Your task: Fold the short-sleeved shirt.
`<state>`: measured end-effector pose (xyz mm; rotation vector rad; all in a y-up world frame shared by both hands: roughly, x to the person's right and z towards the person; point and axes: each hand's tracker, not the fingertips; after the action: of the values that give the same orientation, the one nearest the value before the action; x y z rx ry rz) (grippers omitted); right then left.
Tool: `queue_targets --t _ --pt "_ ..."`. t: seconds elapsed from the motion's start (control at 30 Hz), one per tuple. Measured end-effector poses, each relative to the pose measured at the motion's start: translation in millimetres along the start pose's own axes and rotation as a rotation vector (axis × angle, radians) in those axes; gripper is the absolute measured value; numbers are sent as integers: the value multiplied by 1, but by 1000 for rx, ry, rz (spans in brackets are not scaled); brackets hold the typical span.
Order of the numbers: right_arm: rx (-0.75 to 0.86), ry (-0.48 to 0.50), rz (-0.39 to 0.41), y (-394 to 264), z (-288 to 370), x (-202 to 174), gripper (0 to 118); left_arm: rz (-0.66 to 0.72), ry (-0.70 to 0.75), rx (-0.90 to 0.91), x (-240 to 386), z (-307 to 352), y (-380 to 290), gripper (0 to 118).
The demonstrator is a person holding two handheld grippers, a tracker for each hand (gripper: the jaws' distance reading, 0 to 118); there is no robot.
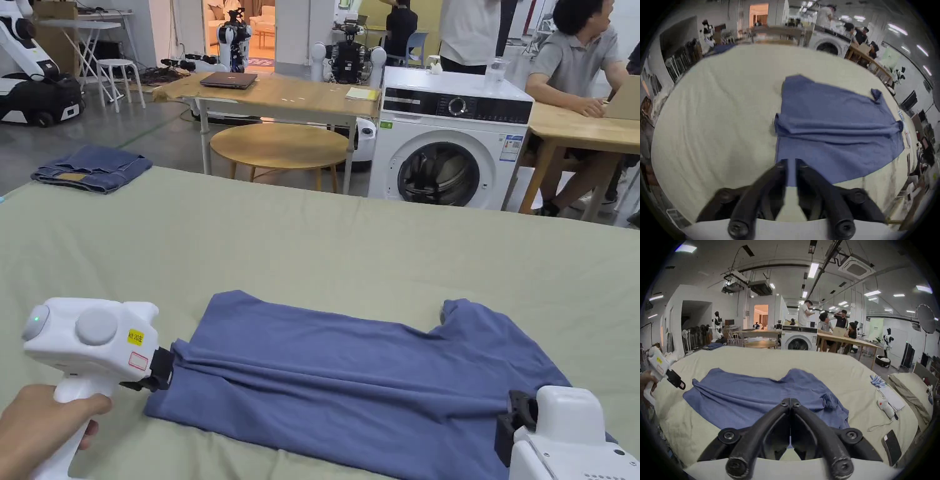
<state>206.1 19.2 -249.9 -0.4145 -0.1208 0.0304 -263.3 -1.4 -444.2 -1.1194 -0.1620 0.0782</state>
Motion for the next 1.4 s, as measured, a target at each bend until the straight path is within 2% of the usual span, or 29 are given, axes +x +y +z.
queue_targets --t 0.03,0.07,0.17,0.27,0.3,0.37,0.43,0.5,0.53,0.6,0.7,0.77,0.8,0.83,0.87,0.9,0.93,1.07,1.2,1.3,1.33,1.37,1.4 --pt "-7 -2 2 -4 -2 1 0 17 18 -37 -2 -9 2 38" --pt "-22 -7 8 -8 -3 2 0 31 18 -64 -3 -17 4 46" --pt "-58 -15 20 -17 -6 5 0 75 15 -109 -2 -34 -2 51" --pt "-105 -12 19 -24 -9 9 0 7 74 -93 11 -40 -11 51" --pt "-111 -13 19 -26 -9 11 0 17 99 -79 21 -31 -17 49" --pt "-124 -15 14 -30 -8 13 0 -5 134 -70 33 -29 -23 36" --pt "-135 -21 10 -35 -7 16 0 -111 145 -64 37 -33 -21 33" --pt "-147 -24 0 -36 -9 19 0 -144 112 -75 45 -29 -25 9" --pt "-152 -20 -7 -37 -10 21 0 -152 112 -68 48 -27 -29 2" --pt "-160 -16 -13 -35 -11 25 0 -166 102 -52 42 -23 -32 1" --pt "-170 -15 -10 -27 -10 38 0 -91 35 4 29 -9 -42 1" --pt "-235 -12 -1 -19 -15 52 0 -94 47 39 25 3 -53 1" --pt "-257 -17 2 -17 -16 57 4 -86 41 39 23 6 -56 1" --pt "-264 -23 -2 -16 -19 65 16 -74 19 53 24 14 -63 1" --pt "-283 -51 5 -16 -23 71 43 -68 8 69 24 18 -68 1" --pt "-308 -68 18 -15 -27 76 59 -69 8 69 24 21 -72 1" --pt "-322 -63 17 -16 -33 83 63 -68 10 72 24 23 -75 1" --pt "-453 -70 33 -22 -66 106 63 -47 -13 89 22 28 -82 1" --pt "-598 -73 5 -38 -98 121 62 -40 -17 85 20 24 -81 1" --pt "-642 4 -65 -50 -109 125 39 -49 -13 79 20 22 -81 1" --pt "-612 -2 -76 -49 -103 124 18 -47 -14 78 20 22 -81 1" --pt "-597 9 -76 -48 -101 124 2 -44 -15 78 20 21 -81 1" --pt "-594 56 -96 -47 -102 123 2 -41 -16 79 20 21 -81 1"
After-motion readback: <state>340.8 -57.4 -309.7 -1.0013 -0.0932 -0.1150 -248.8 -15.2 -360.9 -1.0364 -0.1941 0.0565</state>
